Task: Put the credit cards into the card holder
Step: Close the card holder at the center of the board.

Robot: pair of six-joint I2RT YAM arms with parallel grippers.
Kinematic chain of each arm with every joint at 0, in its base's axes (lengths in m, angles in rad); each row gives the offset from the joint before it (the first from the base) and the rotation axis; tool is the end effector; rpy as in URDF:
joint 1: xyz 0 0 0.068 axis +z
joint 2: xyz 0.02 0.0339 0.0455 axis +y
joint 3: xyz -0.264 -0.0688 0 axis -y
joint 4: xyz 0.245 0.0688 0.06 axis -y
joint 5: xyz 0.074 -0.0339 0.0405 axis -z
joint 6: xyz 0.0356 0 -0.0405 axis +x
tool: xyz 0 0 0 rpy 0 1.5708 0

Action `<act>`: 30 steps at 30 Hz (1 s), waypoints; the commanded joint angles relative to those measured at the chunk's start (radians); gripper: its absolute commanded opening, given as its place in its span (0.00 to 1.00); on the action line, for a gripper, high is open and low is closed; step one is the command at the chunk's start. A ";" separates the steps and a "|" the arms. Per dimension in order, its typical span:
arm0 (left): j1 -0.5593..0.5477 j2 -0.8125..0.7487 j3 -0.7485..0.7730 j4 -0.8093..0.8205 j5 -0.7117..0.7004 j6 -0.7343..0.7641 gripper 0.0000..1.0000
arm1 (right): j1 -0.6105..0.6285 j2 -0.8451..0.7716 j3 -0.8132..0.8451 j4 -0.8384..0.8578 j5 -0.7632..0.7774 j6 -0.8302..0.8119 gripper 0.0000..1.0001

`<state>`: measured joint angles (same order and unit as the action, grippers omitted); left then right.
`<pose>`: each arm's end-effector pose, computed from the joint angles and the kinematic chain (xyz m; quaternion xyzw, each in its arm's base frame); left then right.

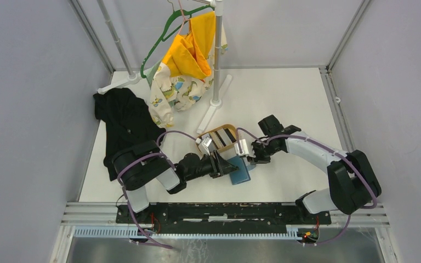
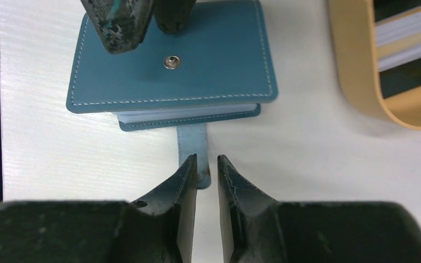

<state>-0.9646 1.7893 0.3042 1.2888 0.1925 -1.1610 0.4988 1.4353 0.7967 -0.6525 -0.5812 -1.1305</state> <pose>0.1453 -0.2215 0.1110 -0.0148 0.7717 -0.5879 0.2423 0.2062 0.1346 0.1775 -0.7176 0.6219 0.2282 0.2151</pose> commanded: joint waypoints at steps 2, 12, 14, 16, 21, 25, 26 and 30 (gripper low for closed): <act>-0.010 0.019 0.035 -0.008 -0.027 -0.025 0.53 | -0.029 -0.073 0.035 -0.014 -0.109 -0.012 0.26; -0.038 -0.037 0.097 -0.289 -0.120 0.030 0.34 | -0.001 -0.067 -0.024 0.056 -0.257 0.015 0.17; -0.044 -0.045 0.107 -0.323 -0.138 0.042 0.32 | 0.018 -0.041 -0.036 0.101 -0.192 0.059 0.16; -0.048 -0.049 0.111 -0.340 -0.146 0.050 0.31 | 0.032 -0.002 -0.032 0.108 -0.136 0.074 0.15; -0.059 -0.056 0.119 -0.332 -0.148 0.073 0.31 | 0.042 0.073 -0.016 0.103 -0.051 0.093 0.13; -0.081 -0.088 0.122 -0.317 -0.152 0.113 0.32 | 0.043 0.065 -0.015 0.114 -0.039 0.101 0.14; -0.090 -0.112 0.115 -0.318 -0.165 0.127 0.32 | 0.043 0.057 -0.017 0.117 -0.039 0.104 0.14; -0.123 -0.223 0.084 -0.376 -0.240 0.208 0.34 | 0.041 0.039 -0.024 0.128 -0.050 0.098 0.15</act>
<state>-1.0565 1.6894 0.4042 0.9394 0.0422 -1.0866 0.5400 1.4914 0.7719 -0.5610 -0.6720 -1.0355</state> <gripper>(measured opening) 0.329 0.139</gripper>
